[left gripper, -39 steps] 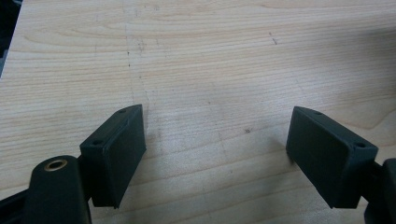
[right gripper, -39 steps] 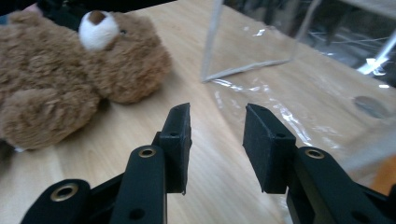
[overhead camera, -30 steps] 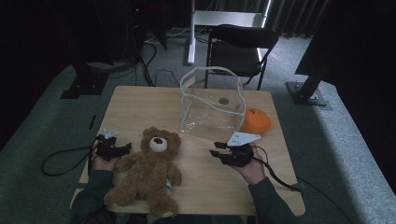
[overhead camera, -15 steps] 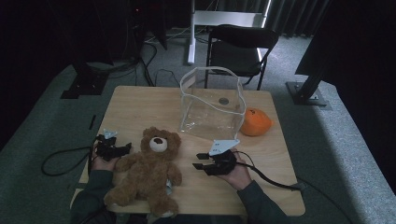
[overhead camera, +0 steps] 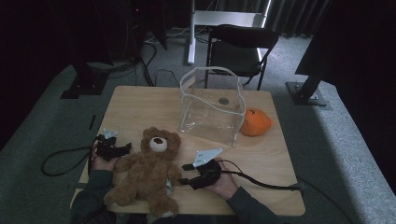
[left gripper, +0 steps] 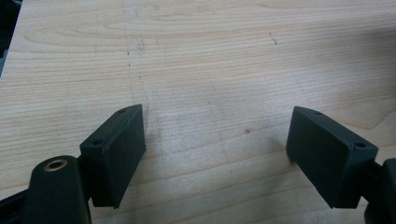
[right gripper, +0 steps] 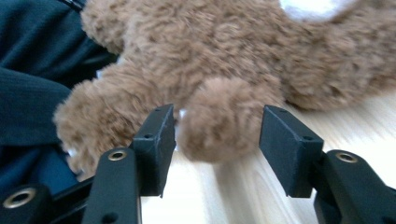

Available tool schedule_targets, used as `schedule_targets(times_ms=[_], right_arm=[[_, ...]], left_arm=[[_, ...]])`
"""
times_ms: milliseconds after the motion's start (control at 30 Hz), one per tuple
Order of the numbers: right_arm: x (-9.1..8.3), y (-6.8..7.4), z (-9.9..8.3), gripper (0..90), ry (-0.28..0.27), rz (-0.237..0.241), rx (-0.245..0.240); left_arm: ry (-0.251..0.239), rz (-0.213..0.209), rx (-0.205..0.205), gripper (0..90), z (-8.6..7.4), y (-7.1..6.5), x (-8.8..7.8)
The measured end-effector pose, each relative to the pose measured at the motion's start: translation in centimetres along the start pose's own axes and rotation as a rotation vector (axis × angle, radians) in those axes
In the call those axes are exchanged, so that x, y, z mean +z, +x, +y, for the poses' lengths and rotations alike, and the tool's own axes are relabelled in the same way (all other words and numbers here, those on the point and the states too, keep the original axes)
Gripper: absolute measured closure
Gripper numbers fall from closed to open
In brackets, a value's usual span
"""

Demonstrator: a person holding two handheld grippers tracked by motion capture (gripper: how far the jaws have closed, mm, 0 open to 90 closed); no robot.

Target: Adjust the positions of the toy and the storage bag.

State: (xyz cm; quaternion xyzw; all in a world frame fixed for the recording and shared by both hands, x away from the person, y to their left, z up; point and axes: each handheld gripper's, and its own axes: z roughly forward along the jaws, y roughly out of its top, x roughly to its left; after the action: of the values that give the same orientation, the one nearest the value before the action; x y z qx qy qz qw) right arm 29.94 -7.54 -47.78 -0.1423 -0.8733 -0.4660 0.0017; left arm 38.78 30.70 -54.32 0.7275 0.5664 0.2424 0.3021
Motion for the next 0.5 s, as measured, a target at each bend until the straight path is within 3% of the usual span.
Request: schedule_targets(times_ms=[167,267,433,500], right_arm=[[1.4,-0.3,-0.7,39.9,0.029,0.023,0.042],[2.0,-0.4,-0.9,44.2,0.031,0.037,0.062],[2.4,-0.9,-1.1,68.8,0.069,0.034,0.056],[2.2,-0.8,-1.1,76.4,0.059,0.018,0.046]], left_arm=[[0.000,0.000,0.000,20.2,0.0,0.0,0.0],[-0.001,0.000,-0.001,20.2,0.0,0.0,0.0],[-0.001,0.000,-0.001,20.2,0.0,0.0,0.0],[-0.001,0.000,-0.001,20.2,0.0,0.0,0.0]])
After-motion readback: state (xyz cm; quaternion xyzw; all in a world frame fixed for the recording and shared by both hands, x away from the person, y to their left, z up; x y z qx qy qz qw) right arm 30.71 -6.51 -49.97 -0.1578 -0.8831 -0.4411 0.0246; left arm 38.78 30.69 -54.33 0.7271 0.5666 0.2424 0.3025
